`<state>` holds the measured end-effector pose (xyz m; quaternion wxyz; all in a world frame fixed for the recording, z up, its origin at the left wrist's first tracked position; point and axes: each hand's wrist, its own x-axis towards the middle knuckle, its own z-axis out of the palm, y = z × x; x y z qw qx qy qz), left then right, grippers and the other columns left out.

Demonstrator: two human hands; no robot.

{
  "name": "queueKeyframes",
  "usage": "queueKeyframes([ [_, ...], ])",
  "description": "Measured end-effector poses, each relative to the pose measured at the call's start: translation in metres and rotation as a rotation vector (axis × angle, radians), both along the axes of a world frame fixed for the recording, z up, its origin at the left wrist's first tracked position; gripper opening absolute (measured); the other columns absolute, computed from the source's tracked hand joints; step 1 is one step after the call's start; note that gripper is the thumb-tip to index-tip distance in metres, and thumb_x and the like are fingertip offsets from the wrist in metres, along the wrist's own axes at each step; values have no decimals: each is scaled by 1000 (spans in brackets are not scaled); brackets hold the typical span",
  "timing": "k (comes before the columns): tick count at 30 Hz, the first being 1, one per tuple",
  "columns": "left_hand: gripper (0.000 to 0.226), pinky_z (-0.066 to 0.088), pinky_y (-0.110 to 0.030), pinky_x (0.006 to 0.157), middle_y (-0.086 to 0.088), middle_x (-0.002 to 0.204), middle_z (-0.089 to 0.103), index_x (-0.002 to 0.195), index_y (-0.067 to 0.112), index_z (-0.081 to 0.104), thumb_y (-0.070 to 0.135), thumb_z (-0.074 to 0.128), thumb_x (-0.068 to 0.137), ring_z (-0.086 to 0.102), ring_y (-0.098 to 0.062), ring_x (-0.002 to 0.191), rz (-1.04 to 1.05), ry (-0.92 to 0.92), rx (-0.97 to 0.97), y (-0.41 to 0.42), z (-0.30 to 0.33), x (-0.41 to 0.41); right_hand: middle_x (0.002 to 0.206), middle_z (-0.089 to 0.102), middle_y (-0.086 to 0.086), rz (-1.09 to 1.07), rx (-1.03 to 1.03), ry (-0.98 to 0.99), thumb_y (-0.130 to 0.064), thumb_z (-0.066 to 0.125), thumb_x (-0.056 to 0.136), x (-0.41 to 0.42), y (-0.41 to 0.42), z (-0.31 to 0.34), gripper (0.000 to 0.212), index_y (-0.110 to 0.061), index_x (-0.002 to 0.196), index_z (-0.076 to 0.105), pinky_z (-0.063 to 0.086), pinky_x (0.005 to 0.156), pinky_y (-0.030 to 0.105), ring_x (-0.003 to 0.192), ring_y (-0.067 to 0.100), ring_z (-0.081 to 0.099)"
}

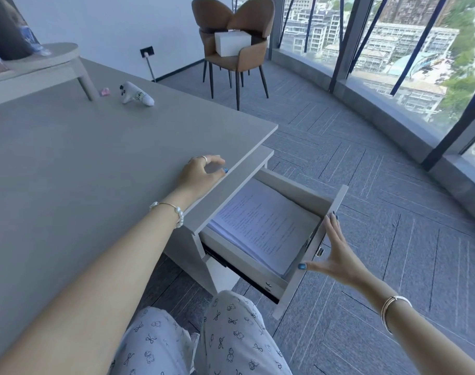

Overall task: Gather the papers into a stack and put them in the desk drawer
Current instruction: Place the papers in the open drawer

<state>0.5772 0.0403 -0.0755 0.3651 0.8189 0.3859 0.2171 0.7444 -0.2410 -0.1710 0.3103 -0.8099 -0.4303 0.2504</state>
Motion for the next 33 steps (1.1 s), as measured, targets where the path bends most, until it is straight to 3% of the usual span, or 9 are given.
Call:
queueKeyframes([
  [5, 31, 34, -25, 104, 4, 134, 57, 111, 26, 64, 28, 62, 80, 45, -12, 128, 11, -3, 5, 2, -1, 1, 151, -31, -9, 20, 13, 78, -79, 65, 36, 2, 0, 1, 152, -20, 146, -21, -2, 114, 27, 140, 7, -24],
  [10, 41, 34, -23, 101, 0, 135, 55, 121, 25, 58, 30, 63, 81, 44, -15, 128, 20, 5, 27, 0, 1, 1, 150, -31, -14, 56, 5, 157, -75, 73, 35, 12, -6, 1, 151, -31, 143, -23, 8, 120, 43, 146, 13, -13],
  [14, 53, 27, -31, 113, -4, 145, 46, 130, 19, 51, 33, 65, 81, 33, -17, 137, 15, 4, 78, -3, 3, 1, 152, -30, -10, -3, 21, 133, -65, 74, 35, 7, -1, -4, 152, -24, 145, -22, 2, 119, 38, 143, 10, -15],
  [18, 61, 21, -33, 116, -5, 148, 40, 135, 17, 46, 41, 63, 82, 23, -16, 143, 51, -8, 84, -6, 6, 2, 156, -23, -3, -7, 36, 161, -66, 73, 36, 4, 7, -8, 151, -20, 146, -20, -2, 112, 23, 143, 9, -14],
  [22, 60, 32, -31, 110, -2, 144, 46, 134, 22, 46, 47, 61, 81, 37, -17, 135, 46, 3, 46, -5, 5, 2, 157, -21, -2, 6, 53, 166, -66, 74, 37, 2, 27, -11, 152, -18, 147, -19, -1, 113, 23, 145, 11, -12],
  [29, 56, 34, -28, 103, 1, 139, 51, 129, 25, 50, 50, 61, 80, 41, -16, 131, 61, 20, 54, -2, 3, 3, 158, -21, -4, 42, 83, 164, -57, 77, 50, -10, 76, -16, 143, -17, 147, -20, -2, 112, 22, 142, 5, -14],
  [33, 54, 31, -32, 111, -2, 141, 50, 127, 22, 53, 47, 62, 80, 36, -18, 135, 40, 66, 115, -3, 1, 5, 158, -19, -5, 57, 96, 132, -52, 79, 57, -12, 99, -18, 137, -18, 148, -18, 0, 112, 24, 145, 10, -10],
])
